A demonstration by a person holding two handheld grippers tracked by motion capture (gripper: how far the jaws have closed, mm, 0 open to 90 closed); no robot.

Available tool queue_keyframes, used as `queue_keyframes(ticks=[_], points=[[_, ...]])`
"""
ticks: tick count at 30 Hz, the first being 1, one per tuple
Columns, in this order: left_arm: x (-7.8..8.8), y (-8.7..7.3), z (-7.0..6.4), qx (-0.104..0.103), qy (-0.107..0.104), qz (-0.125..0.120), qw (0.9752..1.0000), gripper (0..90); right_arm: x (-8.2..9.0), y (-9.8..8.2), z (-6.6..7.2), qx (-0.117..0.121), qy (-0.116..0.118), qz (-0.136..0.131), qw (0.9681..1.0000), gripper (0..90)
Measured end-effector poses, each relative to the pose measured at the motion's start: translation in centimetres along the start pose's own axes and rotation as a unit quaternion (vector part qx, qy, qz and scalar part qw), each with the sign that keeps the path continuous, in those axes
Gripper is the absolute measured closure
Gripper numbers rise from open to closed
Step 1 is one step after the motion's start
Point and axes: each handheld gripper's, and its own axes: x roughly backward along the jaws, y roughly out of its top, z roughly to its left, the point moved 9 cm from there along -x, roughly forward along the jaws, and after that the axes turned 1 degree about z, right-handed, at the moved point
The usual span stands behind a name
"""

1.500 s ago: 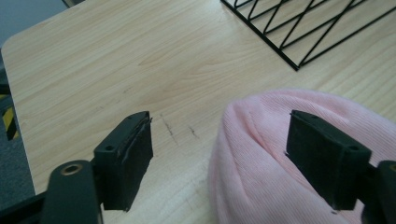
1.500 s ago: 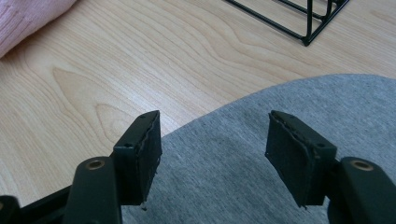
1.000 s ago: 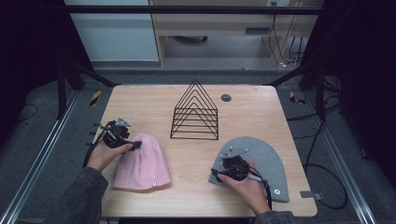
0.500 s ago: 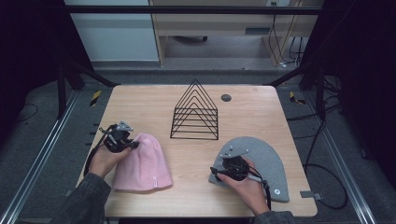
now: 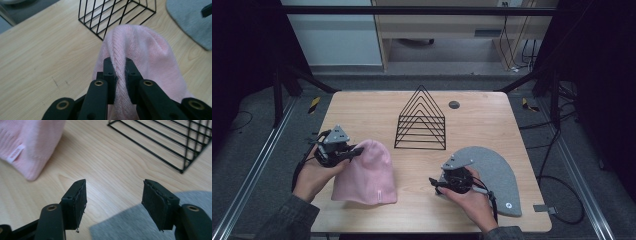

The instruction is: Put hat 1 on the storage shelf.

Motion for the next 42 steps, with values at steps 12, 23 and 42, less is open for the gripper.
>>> queue_keyframes(ticks=[12, 23, 42], points=[[2.4, 3.9, -1.0, -0.030, 0.009, -0.021, 0.9993, 82.0, -3.0, 2.1, 5.5, 0.055, 0.054, 0.015, 0.9969, 46.4], [3.7, 9.1, -2.6, -0.055, 0.006, -0.052, 0.9971, 82.0, -4.2, 4.1, 6.1, 0.046, 0.070, -0.003, 0.9965, 49.6], [2.6, 12.4, -1.9, -0.037, -0.001, -0.068, 0.9970, 80.2, 1.2, 8.6, 4.3, 0.053, 0.113, -0.043, 0.9913, 84.8]])
